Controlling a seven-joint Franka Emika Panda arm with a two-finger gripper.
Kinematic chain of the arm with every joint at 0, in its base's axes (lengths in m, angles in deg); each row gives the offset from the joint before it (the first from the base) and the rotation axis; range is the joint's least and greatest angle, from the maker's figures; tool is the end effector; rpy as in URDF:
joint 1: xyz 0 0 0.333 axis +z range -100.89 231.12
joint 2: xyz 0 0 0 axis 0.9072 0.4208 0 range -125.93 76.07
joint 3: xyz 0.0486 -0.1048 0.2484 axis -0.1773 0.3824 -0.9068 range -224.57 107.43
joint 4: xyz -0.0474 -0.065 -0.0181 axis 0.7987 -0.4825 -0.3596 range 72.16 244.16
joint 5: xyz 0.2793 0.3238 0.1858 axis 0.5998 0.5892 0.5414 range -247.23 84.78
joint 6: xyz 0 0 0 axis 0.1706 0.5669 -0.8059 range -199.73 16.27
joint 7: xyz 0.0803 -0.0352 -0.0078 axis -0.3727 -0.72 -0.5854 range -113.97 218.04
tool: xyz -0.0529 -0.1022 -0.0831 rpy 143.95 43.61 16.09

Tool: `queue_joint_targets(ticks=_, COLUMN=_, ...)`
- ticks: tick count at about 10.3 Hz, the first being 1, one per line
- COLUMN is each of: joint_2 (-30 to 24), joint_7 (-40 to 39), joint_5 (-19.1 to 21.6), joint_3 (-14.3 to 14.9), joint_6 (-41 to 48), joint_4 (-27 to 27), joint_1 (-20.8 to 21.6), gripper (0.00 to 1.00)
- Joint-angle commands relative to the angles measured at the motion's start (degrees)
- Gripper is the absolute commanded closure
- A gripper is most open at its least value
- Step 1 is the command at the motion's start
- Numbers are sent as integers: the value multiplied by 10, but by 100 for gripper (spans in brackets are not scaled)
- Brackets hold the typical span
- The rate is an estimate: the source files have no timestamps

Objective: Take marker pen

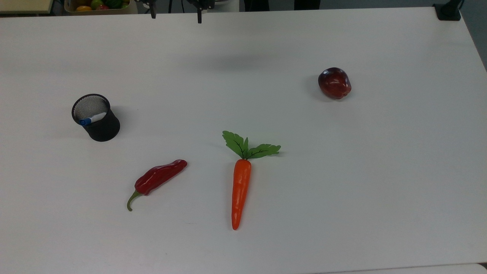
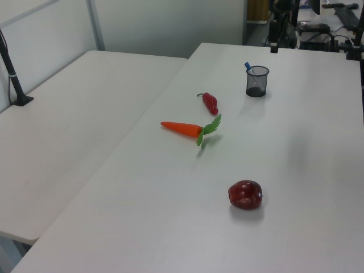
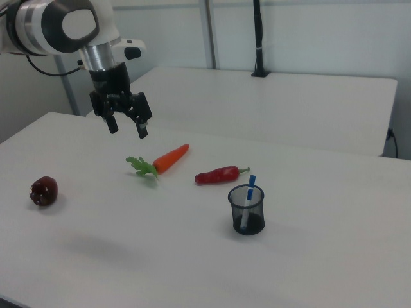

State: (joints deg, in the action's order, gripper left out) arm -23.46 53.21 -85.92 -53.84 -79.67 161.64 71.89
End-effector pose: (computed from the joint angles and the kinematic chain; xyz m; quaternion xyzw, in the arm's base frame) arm 0.6418 0.0125 0.5059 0.9991 0.0111 0.0012 0.0418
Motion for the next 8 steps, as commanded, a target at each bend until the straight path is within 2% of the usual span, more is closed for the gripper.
queue_joint_targets(ticks=1, joint_2=-12, joint_7=-15, joint_5=11, joint_3=4, joint_6=16, joint_4=4, joint_1=2, gripper=0)
queue_joint_targets(ticks=8, joint_2=-8, joint_7=-15, joint_5=11, joint_3=5, joint_6=9, joint_4=6, joint_1=-8, gripper=0)
